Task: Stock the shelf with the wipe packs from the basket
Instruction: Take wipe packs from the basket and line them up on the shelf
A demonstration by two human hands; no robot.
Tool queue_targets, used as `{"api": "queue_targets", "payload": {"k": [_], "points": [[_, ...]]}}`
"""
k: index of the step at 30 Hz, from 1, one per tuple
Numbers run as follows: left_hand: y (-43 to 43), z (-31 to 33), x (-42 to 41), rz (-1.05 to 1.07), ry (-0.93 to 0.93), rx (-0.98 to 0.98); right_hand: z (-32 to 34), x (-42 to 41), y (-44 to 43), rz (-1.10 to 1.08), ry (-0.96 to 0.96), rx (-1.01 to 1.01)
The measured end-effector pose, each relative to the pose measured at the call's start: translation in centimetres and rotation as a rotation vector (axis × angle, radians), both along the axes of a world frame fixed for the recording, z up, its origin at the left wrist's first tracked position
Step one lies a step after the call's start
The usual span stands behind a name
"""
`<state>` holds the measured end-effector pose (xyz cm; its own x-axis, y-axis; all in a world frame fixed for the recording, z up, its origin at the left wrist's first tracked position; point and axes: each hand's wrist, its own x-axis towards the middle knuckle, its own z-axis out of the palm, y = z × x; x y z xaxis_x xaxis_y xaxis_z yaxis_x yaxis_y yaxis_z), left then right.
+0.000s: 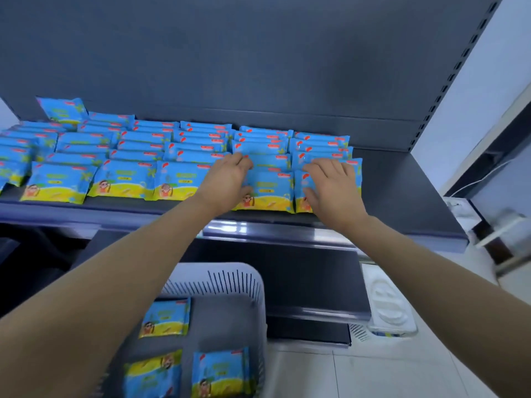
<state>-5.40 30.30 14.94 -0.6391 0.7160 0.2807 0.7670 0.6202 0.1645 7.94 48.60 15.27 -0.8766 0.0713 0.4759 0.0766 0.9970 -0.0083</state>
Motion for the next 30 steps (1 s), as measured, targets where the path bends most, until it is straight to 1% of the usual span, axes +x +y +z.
{"api": "queue_targets", "payload": {"k": [2,3,5,7,9,11,13,17,19,22,24,27,30], "points": [[-2.8,0.0,0.7,-0.05,0.033,0.094,-0.5,0.2,-3.2,0.074,0.041,-0.006],[-4.4,-0.2,1.0,-0.07,0.048,0.111,-1.0,0.2,-5.0,0.107,0.039,-0.007],[-8.0,-1.1,1.9,-0.084,0.044,0.11,-3.1,0.4,-9.0,0.181,-0.019,-0.006],[-11.7,-3.0,2.6,-0.077,0.0,0.082,-6.0,0.6,-12.9,0.255,-0.159,-0.018],[-15.5,-5.4,3.3,-0.069,-0.081,0.02,-9.2,0.8,-16.4,0.306,-0.344,-0.002],[-19.1,-8.4,3.9,-0.063,-0.191,-0.089,-12.5,1.1,-19.3,0.326,-0.52,0.03],[-22.0,-11.4,4.5,-0.051,-0.304,-0.197,-15.5,1.5,-21.4,0.338,-0.678,0.019],[-25.5,-17.3,5.4,-0.031,-0.467,-0.33,-20.9,2.7,-23.7,0.253,-0.976,0.015],[-26.3,-20.1,6.0,-0.029,-0.52,-0.372,-22.9,3.4,-24.4,0.192,-1.07,-0.024],[-26.6,-23.7,6.8,-0.053,-0.579,-0.454,-25.4,4.3,-24.8,0.142,-1.154,-0.052],[-26.5,-25.6,7.0,-0.047,-0.602,-0.543,-26.9,4.6,-24.7,0.114,-1.212,-0.067],[-26.0,-28.0,7.0,-0.066,-0.59,-0.686,-28.4,4.7,-24.3,0.069,-1.298,-0.067],[-25.6,-29.4,6.9,-0.087,-0.592,-0.832,-29.1,4.4,-23.5,0.023,-1.345,-0.033]]}}
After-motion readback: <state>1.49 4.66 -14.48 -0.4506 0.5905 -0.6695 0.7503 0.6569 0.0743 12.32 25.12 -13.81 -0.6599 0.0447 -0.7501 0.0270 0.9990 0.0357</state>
